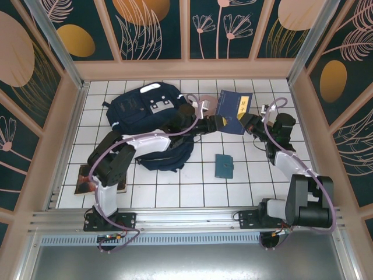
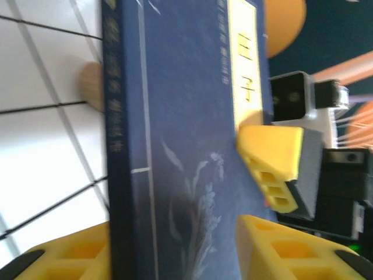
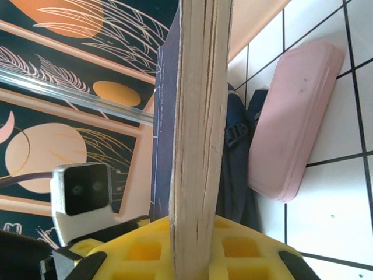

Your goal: Pack the student bag

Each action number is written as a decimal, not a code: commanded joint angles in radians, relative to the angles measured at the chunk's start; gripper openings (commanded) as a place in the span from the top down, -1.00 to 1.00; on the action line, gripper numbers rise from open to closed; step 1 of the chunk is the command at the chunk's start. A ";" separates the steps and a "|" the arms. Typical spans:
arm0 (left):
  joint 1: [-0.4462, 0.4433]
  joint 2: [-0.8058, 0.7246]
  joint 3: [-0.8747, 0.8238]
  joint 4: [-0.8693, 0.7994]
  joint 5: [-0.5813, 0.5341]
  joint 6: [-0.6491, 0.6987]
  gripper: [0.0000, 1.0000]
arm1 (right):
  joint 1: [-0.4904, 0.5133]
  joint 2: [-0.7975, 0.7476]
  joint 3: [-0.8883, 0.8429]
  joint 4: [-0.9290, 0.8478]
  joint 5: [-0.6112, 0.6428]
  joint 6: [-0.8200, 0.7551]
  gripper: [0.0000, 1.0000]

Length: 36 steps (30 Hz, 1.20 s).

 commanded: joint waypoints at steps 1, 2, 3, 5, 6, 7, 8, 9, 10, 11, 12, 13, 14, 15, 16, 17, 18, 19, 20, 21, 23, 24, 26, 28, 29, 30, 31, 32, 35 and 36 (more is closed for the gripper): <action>0.024 -0.102 0.041 -0.346 -0.239 0.244 0.06 | 0.010 -0.061 0.003 -0.070 0.055 -0.084 1.00; 0.026 -0.113 0.045 -0.421 -0.310 0.283 0.06 | 0.012 -0.073 0.000 -0.094 0.070 -0.100 1.00; 0.026 -0.116 0.059 -0.498 -0.387 0.325 0.06 | 0.013 -0.082 0.003 -0.120 0.084 -0.113 1.00; 0.026 -0.111 0.079 -0.631 -0.517 0.379 0.07 | 0.013 -0.100 -0.006 -0.140 0.097 -0.129 1.00; 0.025 -0.107 0.080 -0.674 -0.564 0.400 0.09 | 0.013 -0.106 -0.012 -0.142 0.101 -0.131 1.00; 0.025 -0.103 0.077 -0.713 -0.602 0.417 0.12 | 0.013 -0.116 -0.019 -0.149 0.109 -0.135 1.00; 0.024 -0.097 0.073 -0.748 -0.631 0.432 0.15 | 0.013 -0.124 -0.025 -0.152 0.114 -0.140 1.00; 0.023 -0.093 0.068 -0.770 -0.650 0.443 0.16 | 0.013 -0.129 -0.031 -0.154 0.114 -0.142 1.00; 0.019 -0.090 0.059 -0.788 -0.670 0.458 0.17 | 0.013 -0.135 -0.037 -0.152 0.112 -0.141 1.00; 0.012 -0.088 0.051 -0.804 -0.689 0.472 0.20 | 0.012 -0.140 -0.040 -0.152 0.110 -0.143 1.00; 0.005 -0.088 0.044 -0.817 -0.708 0.486 0.21 | 0.012 -0.142 -0.042 -0.152 0.108 -0.143 1.00; -0.004 -0.088 0.039 -0.829 -0.728 0.498 0.21 | 0.012 -0.145 -0.043 -0.152 0.107 -0.145 1.00; -0.014 -0.088 0.037 -0.839 -0.739 0.509 0.22 | 0.012 -0.148 -0.045 -0.152 0.105 -0.146 1.00; -0.019 -0.087 0.035 -0.844 -0.741 0.521 0.21 | 0.012 -0.150 -0.046 -0.151 0.105 -0.148 1.00; -0.025 -0.085 0.032 -0.850 -0.745 0.531 0.21 | 0.012 -0.151 -0.048 -0.150 0.104 -0.148 1.00; -0.029 -0.084 0.030 -0.854 -0.749 0.539 0.21 | 0.012 -0.148 -0.049 -0.148 0.101 -0.147 1.00; -0.033 -0.081 0.027 -0.856 -0.748 0.547 0.19 | 0.012 -0.148 -0.051 -0.147 0.100 -0.147 1.00; -0.037 -0.075 0.027 -0.860 -0.746 0.558 0.19 | 0.012 -0.148 -0.053 -0.146 0.099 -0.148 1.00; -0.043 -0.067 0.030 -0.869 -0.746 0.567 0.19 | 0.012 -0.147 -0.056 -0.142 0.099 -0.148 1.00; -0.048 -0.064 0.029 -0.872 -0.744 0.573 0.18 | 0.012 -0.147 -0.059 -0.140 0.099 -0.147 1.00; -0.061 -0.061 0.024 -0.874 -0.735 0.592 0.19 | 0.012 -0.145 -0.064 -0.139 0.098 -0.146 1.00; -0.064 -0.063 0.020 -0.873 -0.732 0.597 0.19 | 0.012 -0.144 -0.066 -0.138 0.099 -0.146 1.00; -0.068 -0.062 0.018 -0.872 -0.712 0.608 0.15 | 0.012 -0.143 -0.066 -0.136 0.097 -0.145 1.00; -0.074 -0.057 0.012 -0.874 -0.701 0.621 0.09 | 0.012 -0.141 -0.069 -0.133 0.095 -0.143 1.00; -0.076 -0.050 0.014 -0.879 -0.703 0.623 0.05 | 0.012 -0.141 -0.068 -0.133 0.095 -0.141 1.00; -0.078 -0.044 0.016 -0.886 -0.710 0.623 0.05 | 0.012 -0.142 -0.068 -0.131 0.096 -0.141 1.00; -0.080 -0.042 0.015 -0.889 -0.713 0.626 0.06 | 0.012 -0.141 -0.068 -0.132 0.095 -0.140 1.00; -0.084 -0.042 0.014 -0.891 -0.709 0.631 0.04 | 0.013 -0.141 -0.068 -0.132 0.094 -0.138 1.00; -0.106 -0.045 0.013 -0.895 -0.712 0.647 0.02 | 0.013 -0.141 -0.067 -0.135 0.094 -0.138 1.00; -0.112 -0.040 0.014 -0.899 -0.724 0.650 0.05 | 0.013 -0.141 -0.068 -0.135 0.094 -0.138 1.00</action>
